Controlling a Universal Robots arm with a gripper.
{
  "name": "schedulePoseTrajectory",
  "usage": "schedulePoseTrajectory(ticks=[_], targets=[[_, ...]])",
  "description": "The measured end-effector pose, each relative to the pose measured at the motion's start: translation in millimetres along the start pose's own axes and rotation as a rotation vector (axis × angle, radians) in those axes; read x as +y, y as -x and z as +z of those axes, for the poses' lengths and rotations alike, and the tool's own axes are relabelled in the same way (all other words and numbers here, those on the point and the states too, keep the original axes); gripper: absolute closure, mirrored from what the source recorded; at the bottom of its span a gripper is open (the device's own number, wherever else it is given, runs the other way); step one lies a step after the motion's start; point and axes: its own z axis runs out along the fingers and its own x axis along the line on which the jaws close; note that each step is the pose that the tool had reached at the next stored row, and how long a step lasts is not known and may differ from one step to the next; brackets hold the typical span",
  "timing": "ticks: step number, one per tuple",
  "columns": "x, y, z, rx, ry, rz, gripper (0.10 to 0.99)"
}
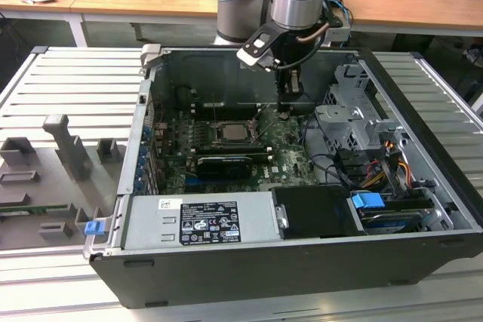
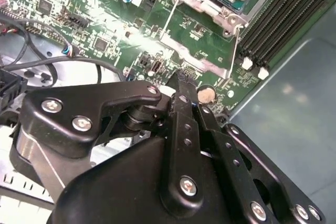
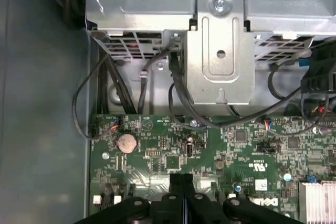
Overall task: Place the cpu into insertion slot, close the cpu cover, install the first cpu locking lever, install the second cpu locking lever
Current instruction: 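Close the cpu cover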
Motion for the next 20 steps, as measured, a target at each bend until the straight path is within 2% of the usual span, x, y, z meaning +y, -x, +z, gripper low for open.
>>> schedulePoseTrajectory(ticks=[1,3,5,10,20], targets=[[-0.7,-0.1,3.0,0.0000,0.000,0.000,0.980],[-6.0,-0.2,2.9,-0.0003,-0.002,0.000,0.980],[-17.1,-0.5,2.8,-0.0001,-0.002,0.000,0.980],[-30.2,-0.7,2.5,0.0001,-0.002,0.000,0.980],[-43.0,-0.7,1.9,0.0000,-0.002,0.000,0.980]])
